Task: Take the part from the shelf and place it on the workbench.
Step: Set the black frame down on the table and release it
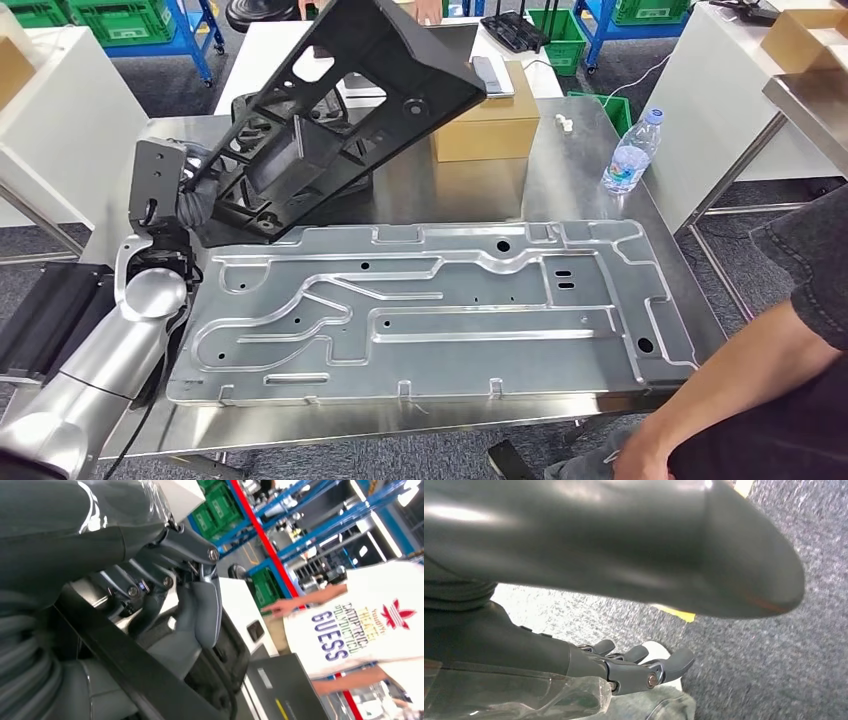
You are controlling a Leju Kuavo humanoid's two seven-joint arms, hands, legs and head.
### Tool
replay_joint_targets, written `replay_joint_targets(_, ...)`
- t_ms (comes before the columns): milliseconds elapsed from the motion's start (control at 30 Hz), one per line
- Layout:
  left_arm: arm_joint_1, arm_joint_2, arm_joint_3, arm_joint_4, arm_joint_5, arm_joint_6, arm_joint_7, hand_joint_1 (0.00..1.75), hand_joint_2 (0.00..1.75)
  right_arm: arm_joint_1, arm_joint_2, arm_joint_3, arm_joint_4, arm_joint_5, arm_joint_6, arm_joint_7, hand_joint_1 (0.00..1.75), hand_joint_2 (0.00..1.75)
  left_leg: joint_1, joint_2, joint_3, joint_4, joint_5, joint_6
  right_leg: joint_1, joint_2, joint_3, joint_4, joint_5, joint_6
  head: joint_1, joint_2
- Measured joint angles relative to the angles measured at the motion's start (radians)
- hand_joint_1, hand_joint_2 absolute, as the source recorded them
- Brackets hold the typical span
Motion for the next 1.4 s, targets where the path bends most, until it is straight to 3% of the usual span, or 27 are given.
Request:
replay_joint_targets(33,-0.001,0.000,0.000,0.000,-0.001,-0.003,-0.001,0.00,1.75,0.000,0.000,0.000,0.000,0.001,0.000,0.000,0.00,0.00,0.000,0.002,0.001,-0.001,0.000,0.001,0.000,0.001,0.000,0.000,0.000,0.002,0.000,0.000)
replay_joint_targets(167,-0.005,0.000,-0.004,0.003,-0.012,-0.012,-0.003,0.00,1.75,0.000,0.001,0.000,0.000,0.004,0.001,-0.001,0.00,0.00,0.001,0.005,0.005,-0.008,0.002,-0.004,0.002,0.004,-0.001,0.001,0.000,-0.002,0.000,0.000)
replay_joint_targets(300,-0.006,0.000,-0.007,0.008,-0.016,-0.017,-0.003,0.00,0.00,0.000,0.003,0.000,0.000,0.004,0.001,-0.001,0.00,0.00,0.001,0.005,0.006,-0.011,0.004,-0.008,0.002,0.004,-0.002,0.001,0.000,-0.005,0.000,0.000)
replay_joint_targets(633,-0.034,-0.002,-0.031,0.045,-0.027,-0.100,0.095,0.00,0.00,0.000,0.004,0.000,0.000,0.006,0.000,-0.003,0.00,0.00,0.001,0.005,0.006,-0.012,0.005,-0.009,0.001,0.004,-0.001,0.001,0.001,-0.007,0.000,0.000)
replay_joint_targets(800,-0.077,0.003,-0.059,0.059,-0.047,-0.275,0.195,0.00,0.00,0.000,0.003,-0.001,0.000,0.007,0.007,-0.005,0.00,0.00,0.000,0.004,0.006,-0.011,0.005,-0.009,-0.001,0.003,-0.001,0.001,0.001,-0.007,0.000,0.000)
replay_joint_targets(1067,-0.218,0.042,-0.162,0.075,-0.118,-0.586,0.357,0.00,0.00,-0.001,0.003,-0.002,0.000,0.022,0.026,-0.018,0.00,0.00,0.000,0.005,0.006,-0.011,0.005,-0.009,-0.002,0.003,-0.001,0.001,0.001,-0.007,0.000,0.000)
replay_joint_targets(1400,-0.389,0.064,-0.266,0.096,-0.179,-0.666,0.379,0.00,0.00,-0.002,0.002,-0.002,0.000,0.033,0.036,-0.021,0.00,0.00,0.000,0.005,0.006,-0.011,0.005,-0.009,-0.001,0.003,-0.001,0.001,0.001,-0.007,0.000,0.000)
